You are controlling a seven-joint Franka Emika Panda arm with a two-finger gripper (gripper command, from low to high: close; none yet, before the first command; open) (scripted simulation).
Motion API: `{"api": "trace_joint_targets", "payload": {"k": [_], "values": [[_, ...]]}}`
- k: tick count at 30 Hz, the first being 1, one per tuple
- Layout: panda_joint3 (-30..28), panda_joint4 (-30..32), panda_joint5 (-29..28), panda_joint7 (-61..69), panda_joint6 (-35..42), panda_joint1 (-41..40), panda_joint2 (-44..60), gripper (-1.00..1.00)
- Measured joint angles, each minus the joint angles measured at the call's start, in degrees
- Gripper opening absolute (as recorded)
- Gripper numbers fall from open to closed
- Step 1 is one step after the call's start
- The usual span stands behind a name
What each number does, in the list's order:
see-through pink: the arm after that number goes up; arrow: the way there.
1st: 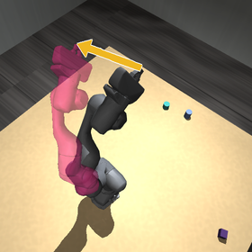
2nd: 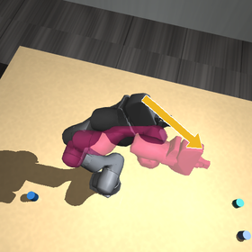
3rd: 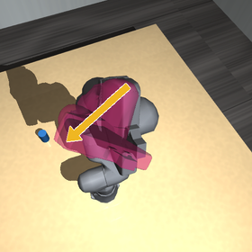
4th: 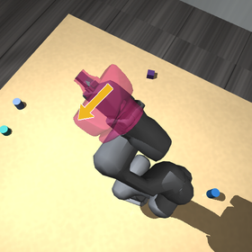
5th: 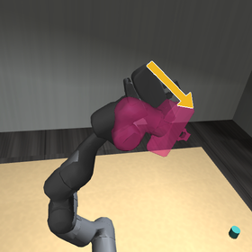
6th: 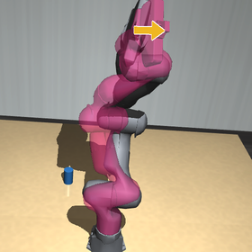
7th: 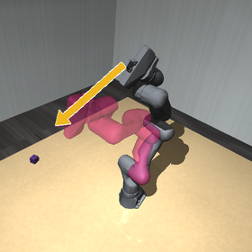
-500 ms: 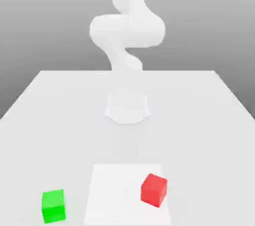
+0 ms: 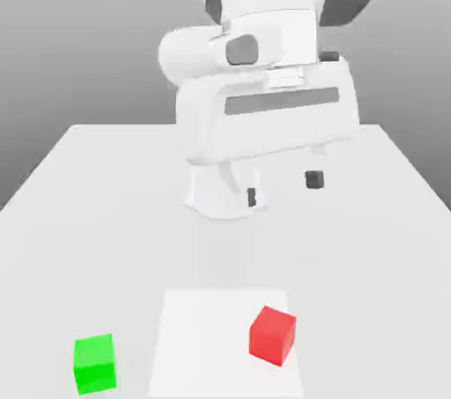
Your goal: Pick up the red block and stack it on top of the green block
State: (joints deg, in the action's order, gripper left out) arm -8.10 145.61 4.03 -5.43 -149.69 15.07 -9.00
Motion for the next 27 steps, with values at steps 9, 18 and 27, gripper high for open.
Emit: {"api": "trace_joint_targets", "payload": {"k": [9, 18, 27], "values": [[1.2, 5.0, -0.7, 14.7, -10.6, 1.5, 18.4, 0.00], [3.6, 4.0, 1.5, 16.7, -16.9, -0.4, 26.2, -1.00], [0.9, 4.9, -1.9, 11.5, -7.2, -0.4, 15.5, -1.00]]}}
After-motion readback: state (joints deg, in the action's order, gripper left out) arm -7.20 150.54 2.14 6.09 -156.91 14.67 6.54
